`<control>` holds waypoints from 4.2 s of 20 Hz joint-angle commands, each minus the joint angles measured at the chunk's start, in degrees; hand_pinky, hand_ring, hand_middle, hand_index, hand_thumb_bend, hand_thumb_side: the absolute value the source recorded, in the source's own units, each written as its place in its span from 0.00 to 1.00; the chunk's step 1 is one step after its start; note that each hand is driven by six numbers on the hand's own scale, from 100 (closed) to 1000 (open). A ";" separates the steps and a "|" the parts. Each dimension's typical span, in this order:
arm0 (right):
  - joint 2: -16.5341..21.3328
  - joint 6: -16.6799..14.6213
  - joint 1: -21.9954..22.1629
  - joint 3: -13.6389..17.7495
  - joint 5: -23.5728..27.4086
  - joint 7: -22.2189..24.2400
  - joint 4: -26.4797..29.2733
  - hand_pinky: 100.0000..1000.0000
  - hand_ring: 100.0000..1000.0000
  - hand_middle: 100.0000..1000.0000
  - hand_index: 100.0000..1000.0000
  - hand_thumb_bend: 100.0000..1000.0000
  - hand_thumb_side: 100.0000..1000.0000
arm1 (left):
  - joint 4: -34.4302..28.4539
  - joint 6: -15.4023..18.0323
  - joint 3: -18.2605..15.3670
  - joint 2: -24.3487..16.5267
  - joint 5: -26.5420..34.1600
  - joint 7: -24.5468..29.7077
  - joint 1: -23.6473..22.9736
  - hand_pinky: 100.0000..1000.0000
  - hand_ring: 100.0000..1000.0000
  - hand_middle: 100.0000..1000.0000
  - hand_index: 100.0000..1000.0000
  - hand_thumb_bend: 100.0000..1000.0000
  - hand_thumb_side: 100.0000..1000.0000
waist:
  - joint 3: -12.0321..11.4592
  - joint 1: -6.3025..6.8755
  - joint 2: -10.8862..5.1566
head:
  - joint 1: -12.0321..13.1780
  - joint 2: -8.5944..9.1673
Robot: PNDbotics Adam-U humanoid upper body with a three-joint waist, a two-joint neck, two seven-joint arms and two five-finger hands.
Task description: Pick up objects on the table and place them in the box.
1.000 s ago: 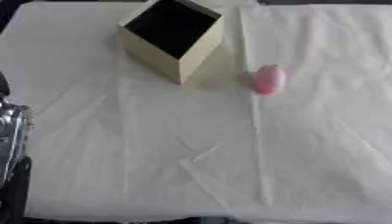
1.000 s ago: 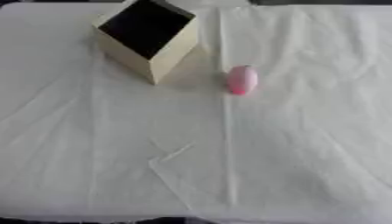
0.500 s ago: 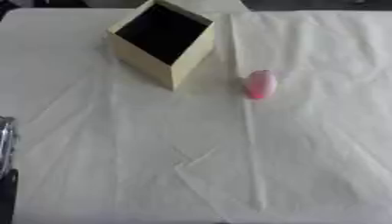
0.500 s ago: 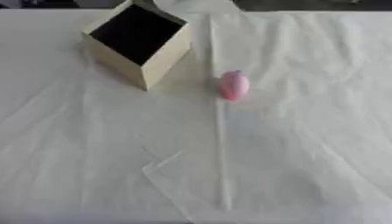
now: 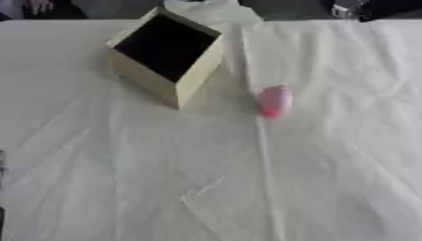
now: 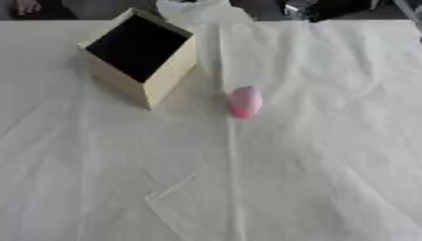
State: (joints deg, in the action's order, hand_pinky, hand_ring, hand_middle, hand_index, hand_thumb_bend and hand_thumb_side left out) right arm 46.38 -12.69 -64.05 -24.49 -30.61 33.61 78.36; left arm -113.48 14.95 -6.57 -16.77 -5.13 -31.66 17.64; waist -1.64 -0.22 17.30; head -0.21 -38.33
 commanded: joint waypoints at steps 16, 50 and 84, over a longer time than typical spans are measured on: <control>-3.30 -2.76 -4.80 -6.12 1.49 15.07 -5.51 0.90 0.88 0.81 0.98 0.00 0.30 | -1.12 -0.22 0.34 -1.65 0.53 0.88 0.85 0.68 0.67 0.74 0.84 0.00 0.73 | -0.30 0.27 -0.91 | -0.86 -0.81; -9.70 -4.00 1.41 -10.01 -9.88 7.49 -9.81 0.79 0.72 0.52 0.83 0.07 0.51 | -1.12 -0.86 1.22 -0.33 1.74 3.96 0.93 0.68 0.66 0.74 0.84 0.00 0.76 | -0.84 1.11 0.02 | -1.72 -1.79; -9.61 8.34 -0.97 -6.96 2.40 1.43 -0.40 0.57 0.47 0.23 0.54 0.00 0.00 | -1.12 -1.36 1.07 -0.26 1.29 5.88 0.98 0.68 0.66 0.74 0.84 0.00 0.76 | -0.85 0.92 -0.54 | -1.51 -1.71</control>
State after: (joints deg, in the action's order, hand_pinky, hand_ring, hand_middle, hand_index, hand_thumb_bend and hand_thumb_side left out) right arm 35.89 -4.34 -63.57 -32.62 -27.83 35.64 76.73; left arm -113.48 13.49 -5.17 -16.17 -3.53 -26.08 18.12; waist -2.45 0.65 18.18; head -1.70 -39.80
